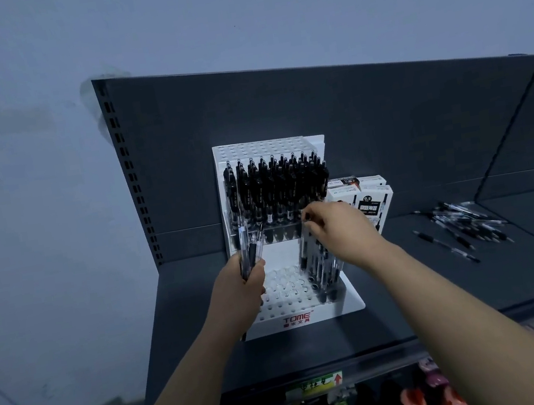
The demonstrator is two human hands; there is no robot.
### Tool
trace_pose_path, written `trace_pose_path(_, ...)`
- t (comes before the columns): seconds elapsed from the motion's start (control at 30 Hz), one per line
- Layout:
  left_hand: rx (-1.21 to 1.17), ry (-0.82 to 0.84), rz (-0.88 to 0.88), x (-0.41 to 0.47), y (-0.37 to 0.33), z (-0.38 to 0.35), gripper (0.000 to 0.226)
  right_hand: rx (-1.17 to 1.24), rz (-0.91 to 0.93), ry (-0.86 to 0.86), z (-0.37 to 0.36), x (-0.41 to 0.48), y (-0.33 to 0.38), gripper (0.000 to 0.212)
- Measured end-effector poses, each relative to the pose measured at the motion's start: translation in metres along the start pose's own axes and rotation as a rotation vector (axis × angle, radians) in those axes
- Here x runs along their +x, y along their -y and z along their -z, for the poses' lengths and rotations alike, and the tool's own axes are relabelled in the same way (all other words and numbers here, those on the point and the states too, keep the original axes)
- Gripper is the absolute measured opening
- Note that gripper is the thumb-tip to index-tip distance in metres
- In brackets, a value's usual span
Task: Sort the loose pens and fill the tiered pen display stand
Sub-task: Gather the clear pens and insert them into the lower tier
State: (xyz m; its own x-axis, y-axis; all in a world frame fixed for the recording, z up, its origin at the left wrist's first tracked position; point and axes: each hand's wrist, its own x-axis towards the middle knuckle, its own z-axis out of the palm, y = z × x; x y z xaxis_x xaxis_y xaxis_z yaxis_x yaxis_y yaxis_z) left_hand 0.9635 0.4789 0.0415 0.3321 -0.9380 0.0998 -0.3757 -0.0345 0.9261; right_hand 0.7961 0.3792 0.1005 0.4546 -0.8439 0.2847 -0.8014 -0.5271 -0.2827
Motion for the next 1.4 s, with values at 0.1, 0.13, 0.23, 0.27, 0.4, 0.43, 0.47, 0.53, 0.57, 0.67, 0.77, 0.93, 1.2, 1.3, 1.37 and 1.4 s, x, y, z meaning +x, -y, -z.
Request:
trace_pose_path(0.1,-0.005,0.003,0.008,0.001,0.004,0.0,0.019,-0.026,0.009,0.027,-0.006,0.003,0.0,0.027)
trace_pose_path(0.13,-0.016,-0.001,0.013,0.001,0.005,0.0,0.015,-0.018,0.008,0.028,-0.008,0.004,0.0,0.026)
trace_pose_path(0.23,-0.081,-0.015,0.013,0.003,0.005,-0.001,0.005,0.02,-0.035,0.0,-0.01,0.004,0.003,0.021)
trace_pose_path(0.27,-0.102,-0.015,0.013,0.004,0.006,-0.001,0.004,0.028,-0.044,-0.015,-0.01,0.004,0.004,0.02)
trace_pose_path(0.4,-0.151,-0.001,0.026,0.005,0.007,-0.003,0.005,0.028,-0.059,-0.017,-0.01,0.006,0.003,0.017)
trace_pose_path(0.43,-0.162,0.004,0.026,0.005,0.006,-0.004,0.006,0.023,-0.056,-0.017,-0.009,0.007,0.003,0.016)
trace_pose_path(0.47,-0.179,0.009,0.025,0.005,0.005,-0.006,0.006,0.029,-0.046,-0.031,-0.008,0.007,0.002,0.016)
trace_pose_path(0.53,-0.211,0.023,0.013,0.004,0.003,-0.008,0.007,0.115,-0.019,-0.069,-0.001,0.007,0.002,0.02)
trace_pose_path(0.57,-0.216,0.032,-0.001,0.005,0.001,-0.009,0.007,0.196,0.0,-0.067,0.003,0.005,0.004,0.022)
trace_pose_path(0.67,-0.241,0.068,-0.039,0.005,-0.004,-0.013,0.004,0.452,0.018,0.06,0.014,0.001,0.012,0.024)
trace_pose_path(0.77,-0.277,0.084,-0.06,0.005,-0.01,-0.016,0.003,0.62,-0.031,0.127,0.018,-0.001,0.013,0.013)
trace_pose_path(0.93,-0.09,-0.027,-0.095,0.008,-0.008,-0.012,0.008,0.794,-0.046,0.044,0.032,0.0,0.003,0.019)
trace_pose_path(1.2,0.104,-0.062,-0.057,0.0,-0.007,-0.013,0.03,0.371,0.011,-0.037,0.028,-0.001,-0.007,0.017)
trace_pose_path(1.3,0.02,-0.028,0.012,0.001,-0.003,-0.012,0.031,0.331,0.014,-0.034,0.024,0.0,-0.004,0.019)
trace_pose_path(1.37,-0.006,-0.011,0.046,0.001,-0.004,-0.011,0.03,0.326,0.01,-0.034,0.025,0.002,-0.002,0.018)
trace_pose_path(1.4,-0.017,-0.003,0.055,0.001,-0.004,-0.011,0.028,0.325,0.008,-0.033,0.026,0.003,-0.001,0.018)
